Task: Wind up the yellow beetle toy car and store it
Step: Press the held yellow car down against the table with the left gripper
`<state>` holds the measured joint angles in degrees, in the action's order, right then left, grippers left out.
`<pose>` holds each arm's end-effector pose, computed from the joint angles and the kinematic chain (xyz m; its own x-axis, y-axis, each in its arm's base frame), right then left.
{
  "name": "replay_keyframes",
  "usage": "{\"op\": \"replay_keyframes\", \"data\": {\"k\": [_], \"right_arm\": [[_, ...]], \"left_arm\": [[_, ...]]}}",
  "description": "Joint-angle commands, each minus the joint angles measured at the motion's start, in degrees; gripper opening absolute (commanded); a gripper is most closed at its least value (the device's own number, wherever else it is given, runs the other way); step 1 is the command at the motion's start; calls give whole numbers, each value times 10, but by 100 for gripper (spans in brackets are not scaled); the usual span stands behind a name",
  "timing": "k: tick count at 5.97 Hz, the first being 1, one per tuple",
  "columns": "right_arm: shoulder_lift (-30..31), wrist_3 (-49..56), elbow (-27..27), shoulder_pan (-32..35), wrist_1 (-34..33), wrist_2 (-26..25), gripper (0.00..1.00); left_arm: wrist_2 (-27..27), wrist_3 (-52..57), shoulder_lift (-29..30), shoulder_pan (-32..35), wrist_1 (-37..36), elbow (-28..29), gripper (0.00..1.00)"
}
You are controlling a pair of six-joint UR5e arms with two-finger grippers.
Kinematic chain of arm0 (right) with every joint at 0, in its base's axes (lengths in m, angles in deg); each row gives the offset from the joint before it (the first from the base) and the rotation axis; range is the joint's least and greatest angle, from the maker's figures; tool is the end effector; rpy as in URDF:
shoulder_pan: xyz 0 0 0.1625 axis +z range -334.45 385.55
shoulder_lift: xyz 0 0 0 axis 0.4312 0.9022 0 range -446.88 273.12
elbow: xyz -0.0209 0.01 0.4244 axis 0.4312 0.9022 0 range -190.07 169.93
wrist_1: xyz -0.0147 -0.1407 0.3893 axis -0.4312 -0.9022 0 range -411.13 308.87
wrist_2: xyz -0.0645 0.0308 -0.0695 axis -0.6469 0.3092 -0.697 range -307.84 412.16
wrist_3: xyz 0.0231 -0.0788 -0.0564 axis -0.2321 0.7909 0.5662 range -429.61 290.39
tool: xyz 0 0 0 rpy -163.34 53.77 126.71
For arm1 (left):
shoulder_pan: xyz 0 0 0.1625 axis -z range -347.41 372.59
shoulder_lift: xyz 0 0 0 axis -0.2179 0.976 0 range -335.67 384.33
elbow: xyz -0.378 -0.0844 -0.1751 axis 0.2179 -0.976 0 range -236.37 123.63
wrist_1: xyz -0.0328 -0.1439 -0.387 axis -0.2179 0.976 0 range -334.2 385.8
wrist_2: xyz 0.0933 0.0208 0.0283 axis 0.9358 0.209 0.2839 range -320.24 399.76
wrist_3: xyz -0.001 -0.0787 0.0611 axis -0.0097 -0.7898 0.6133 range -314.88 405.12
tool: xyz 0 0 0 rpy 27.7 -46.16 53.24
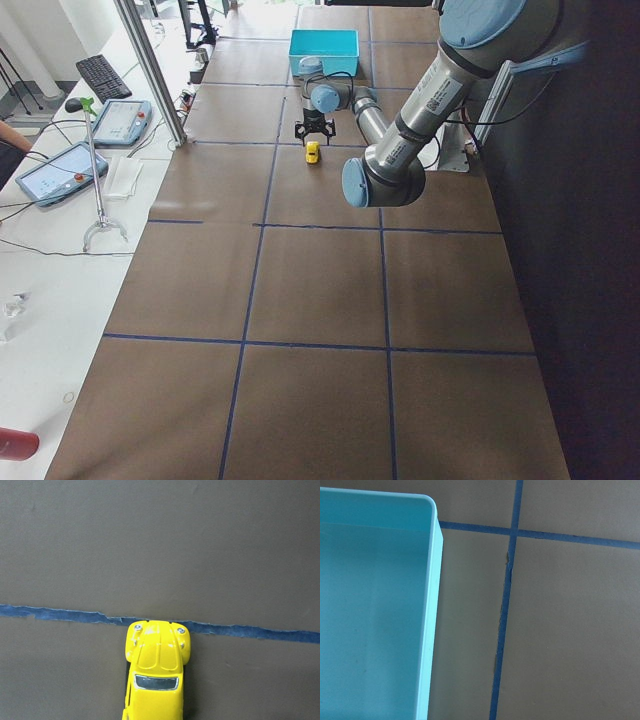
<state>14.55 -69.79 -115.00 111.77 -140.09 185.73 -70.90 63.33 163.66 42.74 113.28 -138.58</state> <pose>0.0373 -0.4157 0.6191 0.7195 -0.0991 0.6874 0.0634 0.9950 0.0771 0.6010 -0.4627 0.1891 0.0541 0.9965 -0.0636 -0.7250 0.0830 0.6837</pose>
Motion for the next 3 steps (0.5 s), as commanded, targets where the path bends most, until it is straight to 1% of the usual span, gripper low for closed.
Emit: {"op": "replay_keyframes", "data": {"k": [1, 2, 3], "right_arm": [[0, 0, 0, 0, 0, 1, 100], [0, 0, 0, 0, 0, 1, 100], [0, 0, 0, 0, 0, 1, 100]], "left_arm": [[7, 0, 11, 0, 11, 21, 97], [7, 0, 20, 1, 13, 38, 97], [7, 0, 26, 0, 29, 55, 97]]}}
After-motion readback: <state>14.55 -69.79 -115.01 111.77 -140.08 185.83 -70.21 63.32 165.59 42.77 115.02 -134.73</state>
